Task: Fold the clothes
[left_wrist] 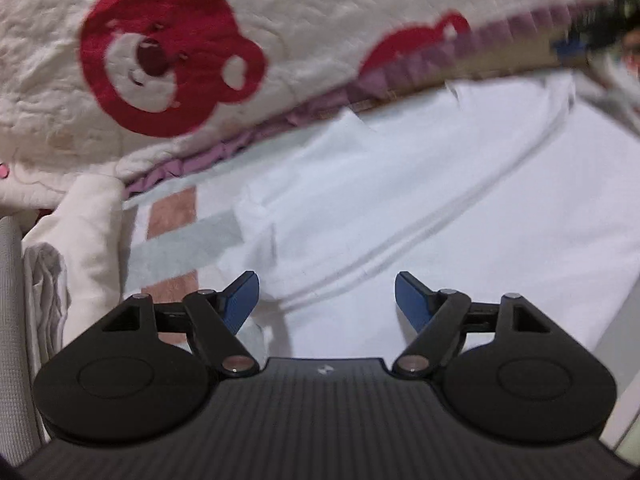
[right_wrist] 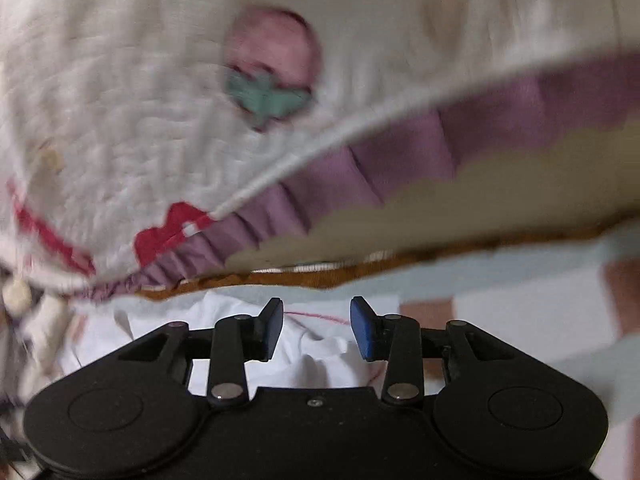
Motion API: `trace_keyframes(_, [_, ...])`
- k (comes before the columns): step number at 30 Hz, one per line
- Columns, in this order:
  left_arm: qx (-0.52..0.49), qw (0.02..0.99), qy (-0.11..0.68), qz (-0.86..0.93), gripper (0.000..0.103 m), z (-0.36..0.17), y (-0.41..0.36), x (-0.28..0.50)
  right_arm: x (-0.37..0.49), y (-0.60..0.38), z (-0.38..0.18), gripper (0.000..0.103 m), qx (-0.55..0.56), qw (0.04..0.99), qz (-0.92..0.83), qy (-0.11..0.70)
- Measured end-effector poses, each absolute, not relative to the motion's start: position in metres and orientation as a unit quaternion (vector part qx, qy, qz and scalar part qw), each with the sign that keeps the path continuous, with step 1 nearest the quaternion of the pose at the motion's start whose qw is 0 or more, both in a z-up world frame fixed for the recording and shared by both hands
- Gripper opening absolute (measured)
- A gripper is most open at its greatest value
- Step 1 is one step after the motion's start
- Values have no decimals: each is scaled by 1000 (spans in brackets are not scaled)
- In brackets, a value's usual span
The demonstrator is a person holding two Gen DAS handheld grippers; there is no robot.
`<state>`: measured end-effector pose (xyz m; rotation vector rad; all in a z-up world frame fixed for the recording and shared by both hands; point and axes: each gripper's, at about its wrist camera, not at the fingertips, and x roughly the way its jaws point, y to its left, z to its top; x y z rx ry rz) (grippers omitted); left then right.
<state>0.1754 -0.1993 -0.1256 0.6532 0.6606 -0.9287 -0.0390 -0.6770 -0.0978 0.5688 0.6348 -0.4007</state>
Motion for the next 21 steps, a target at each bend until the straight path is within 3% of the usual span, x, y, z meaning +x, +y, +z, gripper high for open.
trace_keyframes(3, [346,797,294,-397,75,-137,-201,177,-57,-644,-94,43,164,916,-167,327])
trace_keyframes(6, [326,822,292,-364,75,-143,-198,192,-65,-616,-109,43,93,914,-147,367])
trace_keyframes(16, [385,836,184,-345,79,-170,-205,188,-33,-607,-137,52,69,906,-119,400])
trace_keyframes(21, [327,856,188,-352,79,-167,-216,213,-18,-618,-144,56,69,913,-116,385])
